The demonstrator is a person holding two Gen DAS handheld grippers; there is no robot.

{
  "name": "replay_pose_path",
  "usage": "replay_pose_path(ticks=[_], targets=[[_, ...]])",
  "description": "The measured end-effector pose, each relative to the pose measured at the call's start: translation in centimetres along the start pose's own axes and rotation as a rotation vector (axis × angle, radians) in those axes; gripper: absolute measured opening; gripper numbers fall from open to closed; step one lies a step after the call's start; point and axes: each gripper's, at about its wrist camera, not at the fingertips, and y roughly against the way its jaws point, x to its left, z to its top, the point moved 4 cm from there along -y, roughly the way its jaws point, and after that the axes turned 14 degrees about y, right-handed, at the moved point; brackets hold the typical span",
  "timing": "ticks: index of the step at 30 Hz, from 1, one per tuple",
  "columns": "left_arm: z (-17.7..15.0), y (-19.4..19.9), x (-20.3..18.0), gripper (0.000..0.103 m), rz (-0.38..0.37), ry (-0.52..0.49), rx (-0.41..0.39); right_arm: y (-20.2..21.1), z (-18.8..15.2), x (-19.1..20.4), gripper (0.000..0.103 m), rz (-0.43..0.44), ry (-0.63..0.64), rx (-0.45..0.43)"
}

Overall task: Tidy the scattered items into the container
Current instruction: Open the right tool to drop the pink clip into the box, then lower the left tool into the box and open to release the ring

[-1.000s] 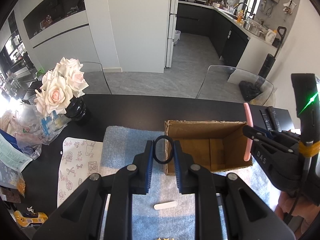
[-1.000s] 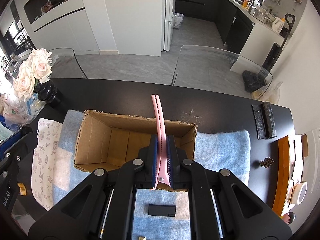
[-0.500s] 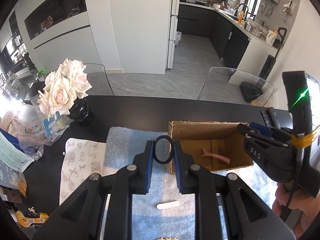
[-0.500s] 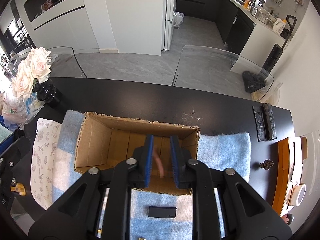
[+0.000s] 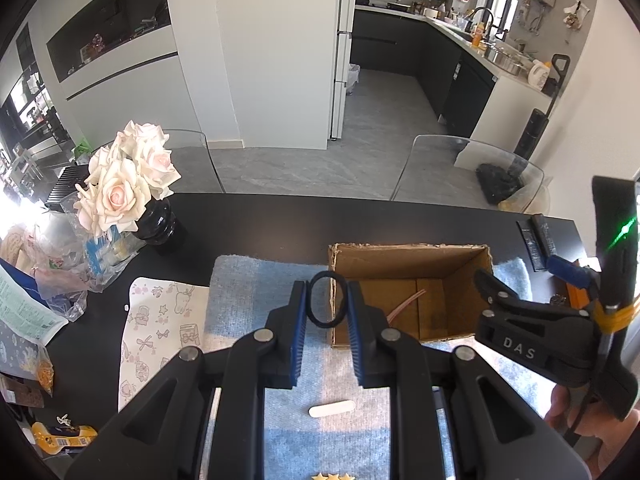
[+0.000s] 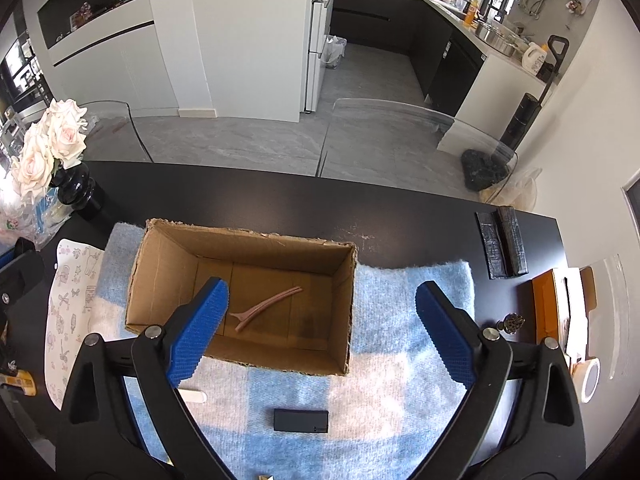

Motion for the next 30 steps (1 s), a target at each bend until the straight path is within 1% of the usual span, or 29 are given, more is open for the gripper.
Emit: replay_pose_path(ticks=[5,13,16,19,25,30], targets=[[-0.2,-0.2,-1.0,0.019,-0.010,-0.012,0.008,0.6,-2.7,-1.5,0.099,-0.001,-0.032,0.015],[-0.6,-1.1,-3.2,0.019,-0.025,-0.038,0.022,1.7,-8.9,-4.2,0.099,-0.007,-0.104,0.047],[-0.7,-1.7,-4.1,0.019,-0.031,-0.047,0.033,1.8,-11.0,-4.8,0.099,-0.008,-0.104,0.072],[-0.8,-2.4,-4.8,0.019,-0.032,-0.051,0.045,1.8,-12.9,-5.6,0.099,-0.008,-0.137,0.093],[-0.7,-3.7,-6.1,0.019,-0.029,-0.061,0.059,2.4,-15.8,-5.9,0.099,-0.005,-0.144,0.111],[-0.6,-4.6,-6.7,0.019,-0.028,-0.064,0.072,3.3,-17.1,-6.0,0.099,-0.015,-0.144,0.113]])
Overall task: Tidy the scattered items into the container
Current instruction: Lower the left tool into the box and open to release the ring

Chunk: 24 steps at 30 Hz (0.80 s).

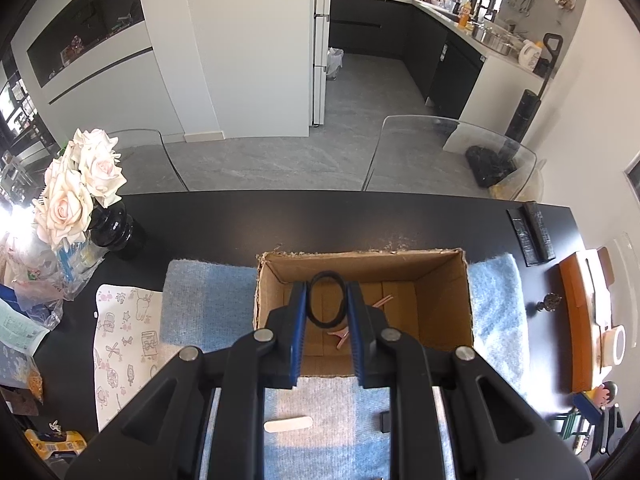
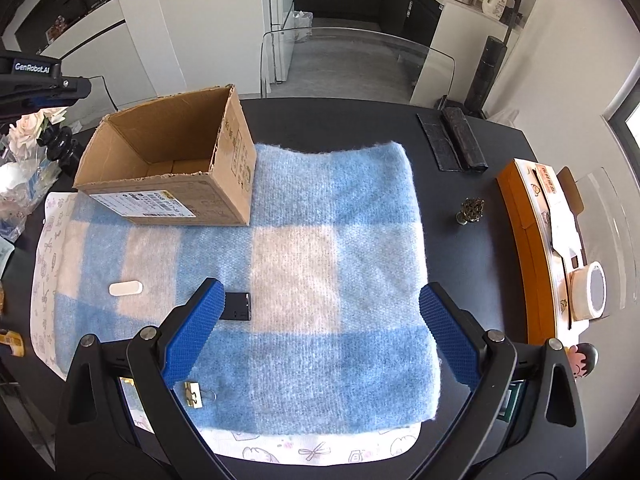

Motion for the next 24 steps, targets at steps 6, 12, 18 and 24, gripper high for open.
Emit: replay_pose_path(ticks=[6,12,18,24], targets=[[0.0,-0.8,-0.4,0.019,0.003,-0.008,0.014,0.5,0.0,-0.4,0.099,-0.005,-0.016,-0.004],[0.1,-0.9,-0.5,0.020,0.013,-0.010,0.010,0.9,0.3,-0.5,0.099,-0.012,-0.029,-0.006],[0.3,-0.7,-0.6,0.031,0.061,-0.035,-0.010,1.2,0.5,-0.5,0.099,-0.023,-0.047,-0.003],[0.2,-0.7,-0.1,0.094,0.052,-0.026,-0.013,1.4,0.7,-0.3,0.099,-0.025,-0.051,-0.002]])
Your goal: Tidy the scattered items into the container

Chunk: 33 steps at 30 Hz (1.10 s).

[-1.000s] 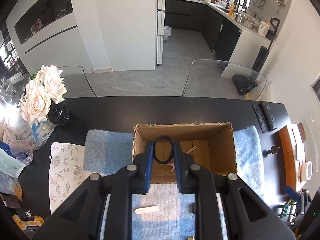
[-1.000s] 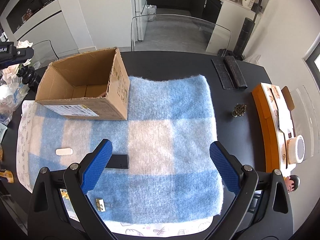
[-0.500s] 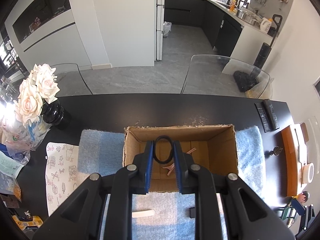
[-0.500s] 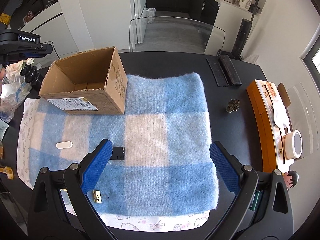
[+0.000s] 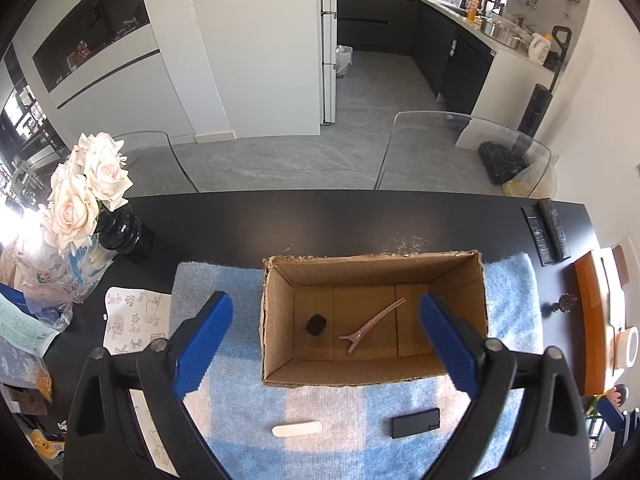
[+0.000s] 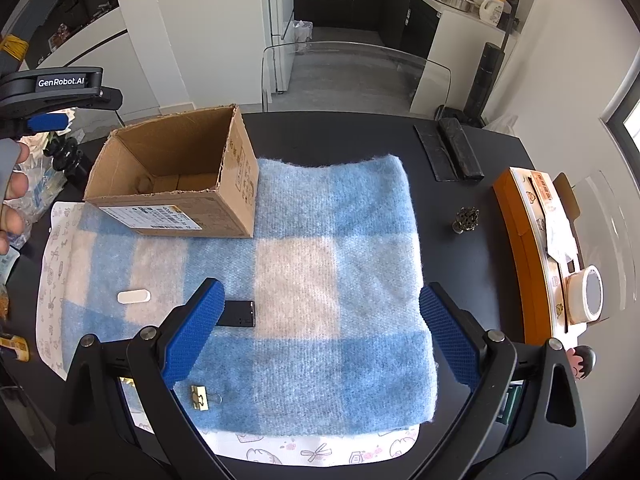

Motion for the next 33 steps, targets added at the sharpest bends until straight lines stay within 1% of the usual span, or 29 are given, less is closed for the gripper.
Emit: replay_pose_path(ticks=[2,4,5,11,19,33], targets=[[-0.1,0.0,0.3,0.094,0.006,0.007,0.005,0.0,0.0,0.0,0.099,-0.002,-0.004,0.000],[-0.1,0.1,0.5,0.102,0.004,0.009,0.005,0.1,0.0,0.1,0.099,-0.005,-0.007,0.002],[-0.2,0.2,0.5,0.103,0.000,0.010,0.003,0.1,0.0,0.1,0.099,-0.007,-0.009,0.002],[-0.2,1.0,0.9,0.103,-0.025,0.019,-0.002,0.3,0.1,0.3,0.099,-0.013,-0.016,0.007],[-0.2,2.5,1.3,0.103,-0.039,0.018,-0.018,0.9,0.1,0.7,0.099,-0.022,-0.029,0.013],[-0.9,4.0,2.4,0.103,-0.054,0.017,-0.035,1.5,-0.3,1.4,0.099,-0.034,-0.050,0.027]])
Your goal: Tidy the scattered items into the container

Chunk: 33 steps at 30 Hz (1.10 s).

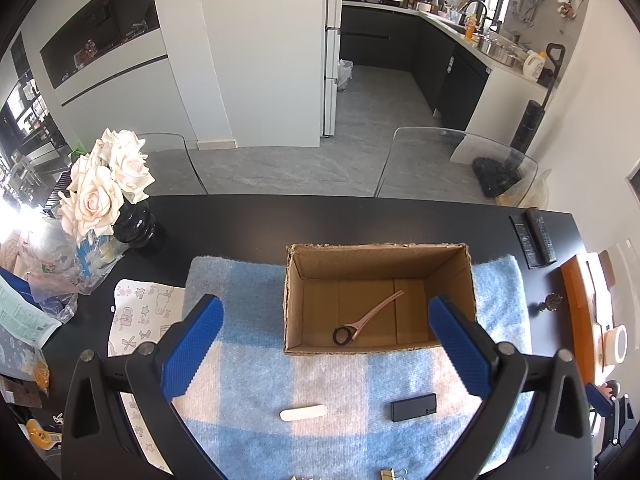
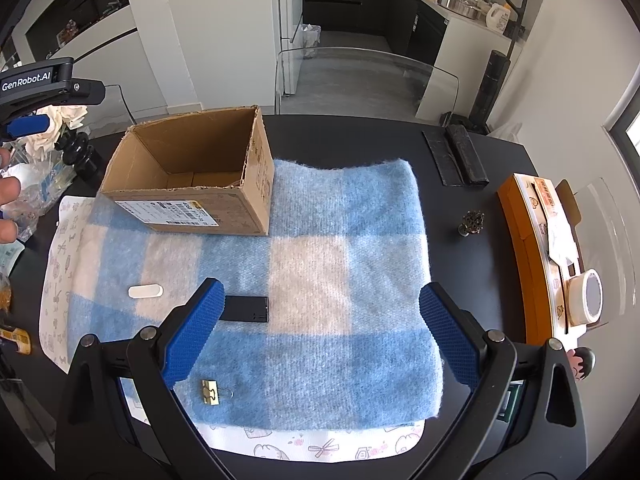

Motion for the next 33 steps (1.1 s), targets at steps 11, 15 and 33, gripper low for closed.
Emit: replay_pose_path(ticks=[11,15,33], targets=[[-1.6,2.8,2.8,0.103,-0.001,0.005,-0.026,0.2,-0.1,0.4,0.099,-0.005,-0.027,0.006],[-3.0,4.0,3.6,0.103,-0.010,0.006,-0.032,0.1,-0.2,0.8,0.099,0.001,-0.031,0.011],[-11.5,7.4,8.2,0.103,-0.021,0.025,-0.012,0.8,-3.3,2.1,0.099,-0.012,-0.062,0.042]])
